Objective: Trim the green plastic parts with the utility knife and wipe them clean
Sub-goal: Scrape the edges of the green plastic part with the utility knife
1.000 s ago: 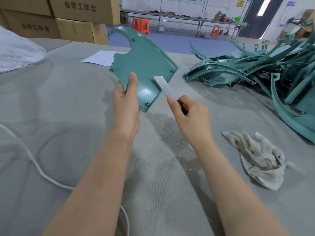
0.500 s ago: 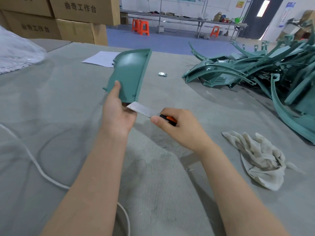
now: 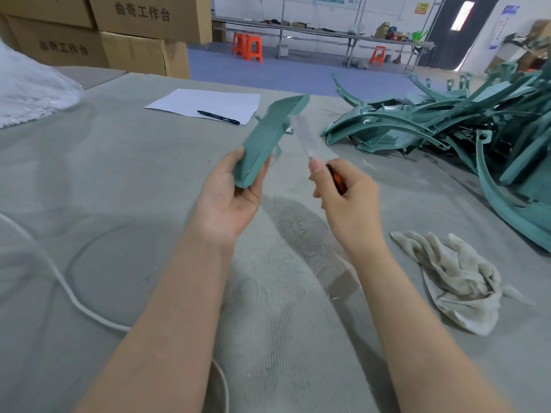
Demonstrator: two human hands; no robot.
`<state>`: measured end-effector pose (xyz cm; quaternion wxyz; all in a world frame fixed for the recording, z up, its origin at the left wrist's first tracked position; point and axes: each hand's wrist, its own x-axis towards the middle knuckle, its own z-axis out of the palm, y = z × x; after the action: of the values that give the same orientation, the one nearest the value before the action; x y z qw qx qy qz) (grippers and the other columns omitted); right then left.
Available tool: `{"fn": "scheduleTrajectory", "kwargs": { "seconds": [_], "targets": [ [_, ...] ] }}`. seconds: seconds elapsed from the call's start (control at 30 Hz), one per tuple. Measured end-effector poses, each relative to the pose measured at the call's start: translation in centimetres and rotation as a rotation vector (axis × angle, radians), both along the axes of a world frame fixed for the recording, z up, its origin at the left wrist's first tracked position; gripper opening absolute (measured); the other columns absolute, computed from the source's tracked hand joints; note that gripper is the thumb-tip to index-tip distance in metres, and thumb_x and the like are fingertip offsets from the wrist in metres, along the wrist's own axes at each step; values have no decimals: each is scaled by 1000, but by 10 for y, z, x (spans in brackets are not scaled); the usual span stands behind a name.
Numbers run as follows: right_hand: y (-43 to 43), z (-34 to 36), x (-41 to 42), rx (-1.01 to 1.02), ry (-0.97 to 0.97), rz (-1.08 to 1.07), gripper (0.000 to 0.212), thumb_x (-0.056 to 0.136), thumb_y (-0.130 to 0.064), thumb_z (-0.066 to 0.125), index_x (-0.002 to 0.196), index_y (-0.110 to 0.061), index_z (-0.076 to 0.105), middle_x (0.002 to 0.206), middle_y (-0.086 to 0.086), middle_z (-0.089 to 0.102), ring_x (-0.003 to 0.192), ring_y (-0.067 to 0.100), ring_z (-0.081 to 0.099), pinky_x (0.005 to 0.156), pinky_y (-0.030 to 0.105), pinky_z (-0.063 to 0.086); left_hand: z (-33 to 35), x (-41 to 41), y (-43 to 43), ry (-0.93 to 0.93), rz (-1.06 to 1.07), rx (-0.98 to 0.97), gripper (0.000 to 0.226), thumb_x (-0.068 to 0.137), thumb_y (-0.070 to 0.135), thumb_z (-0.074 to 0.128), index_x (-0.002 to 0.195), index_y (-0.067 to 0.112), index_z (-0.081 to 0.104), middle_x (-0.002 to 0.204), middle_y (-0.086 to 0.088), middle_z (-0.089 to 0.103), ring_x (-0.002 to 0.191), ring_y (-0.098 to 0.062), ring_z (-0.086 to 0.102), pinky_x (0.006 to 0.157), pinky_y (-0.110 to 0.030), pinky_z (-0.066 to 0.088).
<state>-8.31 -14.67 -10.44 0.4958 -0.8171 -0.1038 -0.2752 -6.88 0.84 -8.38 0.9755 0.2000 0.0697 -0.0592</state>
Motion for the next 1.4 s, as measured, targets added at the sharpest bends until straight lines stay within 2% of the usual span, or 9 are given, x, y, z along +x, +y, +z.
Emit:
{"fn": "scheduleTrajectory", "kwargs": {
  "seconds": [0.23, 0.43, 0.6, 0.7, 0.9, 1.07, 1.17, 1.3, 1.4],
  "targets": [
    [1, 0, -1, 47, -103, -104, 43, 93, -46, 52, 69, -10, 52, 62, 13, 54, 62, 25, 51, 60, 33, 38, 1, -6, -12, -9, -149, 77, 14, 98, 4, 46, 103, -5, 55, 102, -20, 62, 81, -24, 66, 47, -17, 53],
    [4, -3, -2, 31, -124, -86, 45, 93, -43, 55, 67, -7, 47, 53, -1, 38, 53, 9, 32, 50, 23, 27, 1, -7, -14, -39, -204, 5, 28, 98, 3, 43, 123, -7, 51, 90, -19, 66, 69, -21, 71, 54, -15, 55],
    [12, -4, -5, -75, -136, -18, 44, 91, -45, 54, 67, -9, 49, 52, -8, 33, 51, 11, 33, 51, 27, 28, 2, -8, -15, -18, -205, 5, 20, 98, 4, 42, 92, -6, 58, 72, -17, 65, 57, -18, 68, 47, -15, 53],
    [18, -6, -7, -173, -120, 30, 44, 89, -47, 54, 67, -9, 49, 53, -7, 36, 53, 15, 36, 52, 34, 33, 2, -6, -15, -9, -138, 30, 22, 95, 1, 39, 88, -7, 59, 67, -15, 65, 57, -15, 66, 47, -18, 52],
    [22, -5, -10, -313, -143, 160, 30, 89, -41, 59, 68, -34, 39, 52, -16, 33, 51, 2, 36, 55, 30, 31, 4, -11, -12, -27, -128, -36, 17, 67, -6, 50, 81, -7, 60, 72, -20, 66, 58, -22, 69, 46, -19, 52],
    [15, -3, -6, -98, -142, 23, 39, 89, -45, 57, 64, -18, 45, 49, -9, 32, 49, 9, 34, 51, 20, 25, 2, -5, -11, 3, -133, 44, 20, 96, 1, 41, 88, -6, 57, 69, -15, 65, 53, -17, 66, 45, -18, 52],
    [8, -3, -2, -30, -135, -41, 44, 90, -48, 54, 65, -13, 46, 51, -8, 33, 51, 10, 32, 52, 25, 27, 2, -6, -10, -13, -184, -4, 19, 99, 4, 41, 95, -7, 56, 71, -19, 67, 58, -22, 69, 45, -17, 52],
    [13, -5, -5, -140, -122, 13, 44, 90, -47, 54, 66, -11, 46, 51, -8, 32, 50, 11, 32, 51, 31, 29, 4, -6, -13, 18, -115, 34, 20, 97, 2, 41, 88, -6, 57, 69, -16, 64, 54, -18, 66, 43, -17, 50],
    [19, -7, -8, -315, -115, 139, 36, 89, -44, 59, 67, -21, 44, 51, -10, 34, 51, 6, 35, 52, 32, 31, 7, -7, -9, 11, -74, -64, 19, 95, 0, 40, 91, -6, 57, 77, -18, 63, 71, -19, 64, 44, -18, 51]
  ]
}}
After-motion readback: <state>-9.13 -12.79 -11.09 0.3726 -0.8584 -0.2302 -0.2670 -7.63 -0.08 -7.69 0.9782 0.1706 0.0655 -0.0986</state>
